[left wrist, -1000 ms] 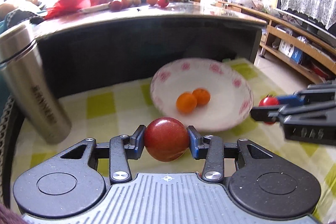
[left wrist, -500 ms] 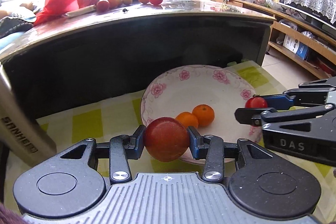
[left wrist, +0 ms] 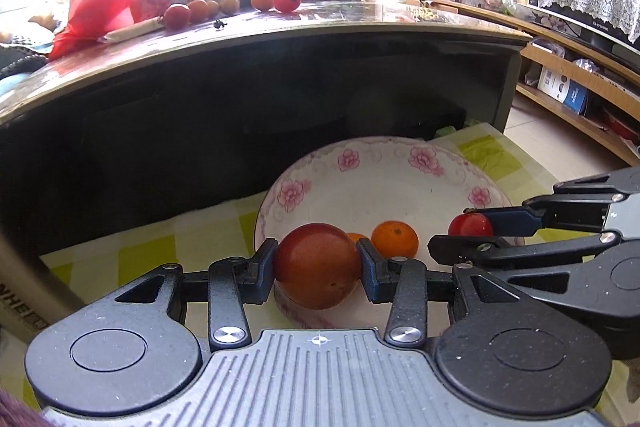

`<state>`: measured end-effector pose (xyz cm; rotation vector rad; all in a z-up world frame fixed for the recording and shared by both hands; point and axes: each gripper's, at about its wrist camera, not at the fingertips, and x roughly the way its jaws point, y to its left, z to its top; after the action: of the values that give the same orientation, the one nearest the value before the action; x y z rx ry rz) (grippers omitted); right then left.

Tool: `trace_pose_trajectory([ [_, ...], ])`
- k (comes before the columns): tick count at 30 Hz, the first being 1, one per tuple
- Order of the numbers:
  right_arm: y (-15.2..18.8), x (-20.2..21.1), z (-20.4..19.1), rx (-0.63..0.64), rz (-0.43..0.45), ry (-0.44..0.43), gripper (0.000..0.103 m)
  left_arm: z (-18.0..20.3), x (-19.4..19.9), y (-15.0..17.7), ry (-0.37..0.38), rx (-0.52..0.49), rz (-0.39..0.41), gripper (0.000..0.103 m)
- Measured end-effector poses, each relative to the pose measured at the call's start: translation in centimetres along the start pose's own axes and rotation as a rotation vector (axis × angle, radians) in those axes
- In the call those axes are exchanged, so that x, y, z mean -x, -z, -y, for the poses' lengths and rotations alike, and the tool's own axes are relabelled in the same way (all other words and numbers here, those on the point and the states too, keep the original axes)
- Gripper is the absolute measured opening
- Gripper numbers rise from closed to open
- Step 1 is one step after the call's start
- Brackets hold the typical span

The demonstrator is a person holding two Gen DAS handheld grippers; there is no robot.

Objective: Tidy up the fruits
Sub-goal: 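Carry both fruits into the white bowl and open both tools, then lower the right tool onto a small brown fruit and close it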

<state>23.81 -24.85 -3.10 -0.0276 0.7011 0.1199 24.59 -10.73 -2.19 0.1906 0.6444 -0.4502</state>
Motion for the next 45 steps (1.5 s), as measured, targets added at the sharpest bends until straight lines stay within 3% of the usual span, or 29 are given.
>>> trace_pose_trajectory([
  [9, 0.0, -0.6, 0.6, -0.031, 0.005, -0.013, 0.037, 0.4, -1.4, -1.4, -0.003, -0.005, 0.009, 0.054],
  [20, -0.4, -0.1, 0.8, -0.036, 0.035, -0.016, 0.047, 0.6, -1.0, -3.1, -0.001, -0.001, 0.042, 0.053],
  [26, -1.1, 1.5, 1.6, -0.110, 0.052, -0.004, 0.047, -1.2, 2.5, -2.9, -0.004, 0.043, 0.066, 0.053],
  [33, -1.6, 5.4, 0.8, -0.121, 0.085, 0.000, 0.047, -3.4, 7.5, 0.4, -0.033, 0.087, 0.036, 0.054],
  [45, 2.6, 14.1, -2.9, -0.086, 0.058, -0.026, 0.047, -2.9, 14.9, 5.2, -0.056, 0.146, -0.004, 0.054],
])
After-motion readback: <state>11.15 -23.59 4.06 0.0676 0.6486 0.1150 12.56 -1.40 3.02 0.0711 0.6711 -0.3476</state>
